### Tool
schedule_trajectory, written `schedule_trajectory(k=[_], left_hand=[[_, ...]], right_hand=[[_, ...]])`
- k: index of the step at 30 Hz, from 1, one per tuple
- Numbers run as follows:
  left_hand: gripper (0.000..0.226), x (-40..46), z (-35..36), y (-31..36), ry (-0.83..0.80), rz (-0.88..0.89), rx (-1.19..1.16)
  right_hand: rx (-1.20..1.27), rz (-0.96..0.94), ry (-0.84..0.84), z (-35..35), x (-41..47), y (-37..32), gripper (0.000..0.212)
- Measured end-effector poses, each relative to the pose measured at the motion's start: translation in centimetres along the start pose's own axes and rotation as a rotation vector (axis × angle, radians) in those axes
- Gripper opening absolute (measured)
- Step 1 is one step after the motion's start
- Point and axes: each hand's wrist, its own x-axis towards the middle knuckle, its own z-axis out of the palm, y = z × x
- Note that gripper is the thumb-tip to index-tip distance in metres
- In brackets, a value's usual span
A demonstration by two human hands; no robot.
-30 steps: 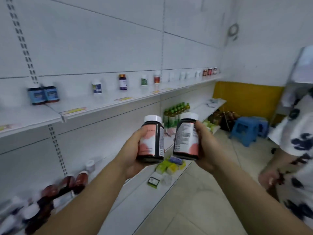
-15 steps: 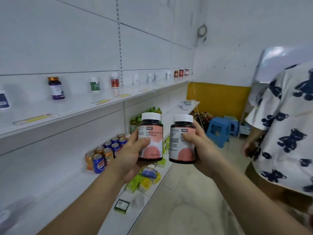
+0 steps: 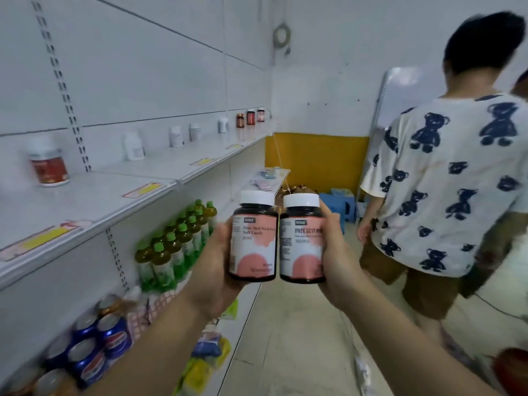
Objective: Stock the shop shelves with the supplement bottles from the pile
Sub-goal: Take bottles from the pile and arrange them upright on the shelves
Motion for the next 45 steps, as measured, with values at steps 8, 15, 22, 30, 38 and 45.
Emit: schedule_trajectory(k=[8,15,22,30,38,45], left_hand=[[0.064,20.6,1.6,-6.4,-0.126,-0.039,-0.014],[0.053,38.1,3.9,-9.8,-0.071,-0.091,0.011],[0.060,52.9,2.8,-11.4,0.038,-0.006,0.205],[0.058,75.3,-1.3,-14.1,-0.005,0.027,0.286],[0.057,95.6,-1.2,-15.8,0.054,0.012,0.339],[0.024,113.4,-0.7,-17.6,0.126,0.084,0.312]], right_hand=[[-0.071,-0.044,0.090,-10.5,16.7,2.8,0.054],[0.049,0.001,0.102,-18.5,33.2,3.6,0.038],[-0.040,0.015,0.102,-22.7,48.1,6.4,0.030],[-0.077,-0.012,0.146,-26.6,70.0,12.0,0.030],[-0.050,0.024,0.180,-32.9,88.4,13.2,0.034],[-0.142,-0.029,0.078,-37.9,105.5,14.6,0.029]])
